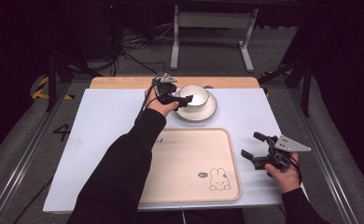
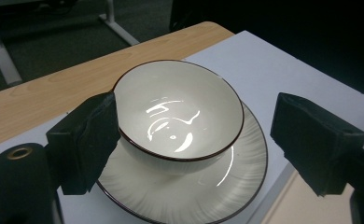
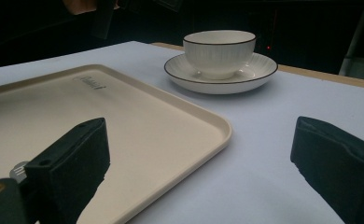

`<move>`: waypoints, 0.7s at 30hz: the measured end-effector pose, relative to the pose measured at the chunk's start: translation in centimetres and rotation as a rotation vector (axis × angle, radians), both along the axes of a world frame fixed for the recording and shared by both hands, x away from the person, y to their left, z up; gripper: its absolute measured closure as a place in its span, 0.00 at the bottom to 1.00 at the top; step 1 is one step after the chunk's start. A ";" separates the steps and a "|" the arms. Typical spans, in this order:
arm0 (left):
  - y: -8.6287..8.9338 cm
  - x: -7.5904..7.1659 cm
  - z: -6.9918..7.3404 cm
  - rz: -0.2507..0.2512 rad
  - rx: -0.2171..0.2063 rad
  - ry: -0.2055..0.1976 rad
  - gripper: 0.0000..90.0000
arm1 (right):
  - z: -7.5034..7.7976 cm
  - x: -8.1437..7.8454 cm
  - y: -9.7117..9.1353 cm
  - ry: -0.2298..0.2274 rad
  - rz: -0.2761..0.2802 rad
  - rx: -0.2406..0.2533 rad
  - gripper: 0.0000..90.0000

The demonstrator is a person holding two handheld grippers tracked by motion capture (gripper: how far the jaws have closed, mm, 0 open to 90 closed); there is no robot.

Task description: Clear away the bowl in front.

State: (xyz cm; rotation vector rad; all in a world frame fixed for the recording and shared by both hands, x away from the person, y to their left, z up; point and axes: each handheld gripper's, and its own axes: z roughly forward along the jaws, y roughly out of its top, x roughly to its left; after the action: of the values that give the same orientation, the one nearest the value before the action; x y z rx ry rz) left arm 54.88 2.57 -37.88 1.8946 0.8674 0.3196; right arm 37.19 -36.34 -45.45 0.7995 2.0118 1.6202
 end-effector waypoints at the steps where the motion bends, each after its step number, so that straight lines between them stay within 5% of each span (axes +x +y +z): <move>1: -0.1 0.2 0.0 0.005 -0.005 0.004 0.18 | 0.0 0.0 0.0 0.000 0.000 0.000 0.06; 13: -0.9 1.9 -1.0 0.049 0.016 0.026 0.24 | 0.0 0.0 0.0 -0.002 0.000 0.000 0.06; 21: -1.1 3.4 -2.7 0.085 0.029 0.075 0.26 | 0.0 0.0 -0.1 -0.005 0.001 0.005 0.05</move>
State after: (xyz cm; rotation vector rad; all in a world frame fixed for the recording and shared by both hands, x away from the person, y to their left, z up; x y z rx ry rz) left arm 58.31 1.43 -40.56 1.9100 1.0008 0.3157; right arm 37.15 -36.40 -45.46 0.7950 2.0055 1.6272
